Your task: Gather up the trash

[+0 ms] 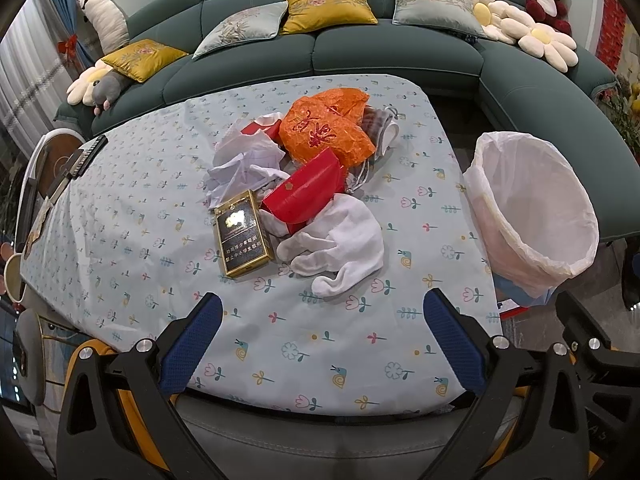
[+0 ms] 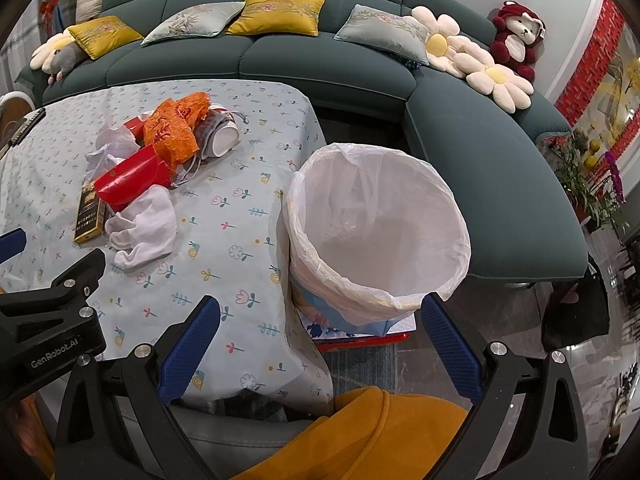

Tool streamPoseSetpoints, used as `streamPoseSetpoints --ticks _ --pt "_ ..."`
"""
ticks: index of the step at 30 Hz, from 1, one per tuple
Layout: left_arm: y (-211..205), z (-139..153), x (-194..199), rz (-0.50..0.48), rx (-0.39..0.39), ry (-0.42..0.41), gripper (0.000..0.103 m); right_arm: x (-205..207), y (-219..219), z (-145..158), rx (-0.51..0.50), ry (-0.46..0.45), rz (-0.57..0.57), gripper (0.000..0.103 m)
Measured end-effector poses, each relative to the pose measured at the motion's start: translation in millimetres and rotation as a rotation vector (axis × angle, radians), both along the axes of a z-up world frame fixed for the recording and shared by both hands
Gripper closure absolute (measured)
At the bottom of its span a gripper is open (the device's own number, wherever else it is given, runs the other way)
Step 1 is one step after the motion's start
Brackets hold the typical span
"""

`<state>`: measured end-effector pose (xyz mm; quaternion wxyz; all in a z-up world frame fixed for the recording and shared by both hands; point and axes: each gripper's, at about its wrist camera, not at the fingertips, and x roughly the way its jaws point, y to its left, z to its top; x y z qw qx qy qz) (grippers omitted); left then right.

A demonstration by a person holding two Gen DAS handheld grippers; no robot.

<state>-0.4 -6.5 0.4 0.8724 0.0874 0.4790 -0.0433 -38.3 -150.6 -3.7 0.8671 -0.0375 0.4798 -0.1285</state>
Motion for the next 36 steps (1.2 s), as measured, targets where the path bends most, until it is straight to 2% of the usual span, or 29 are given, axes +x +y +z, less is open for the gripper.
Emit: streamPoseSetpoints --ticks 36 --pt "2.3 -2.7 -4.1 -0.011 0.007 0.008 0.007 -5.7 0.2 -0.8 -0.006 0.0 -0.006 0.007"
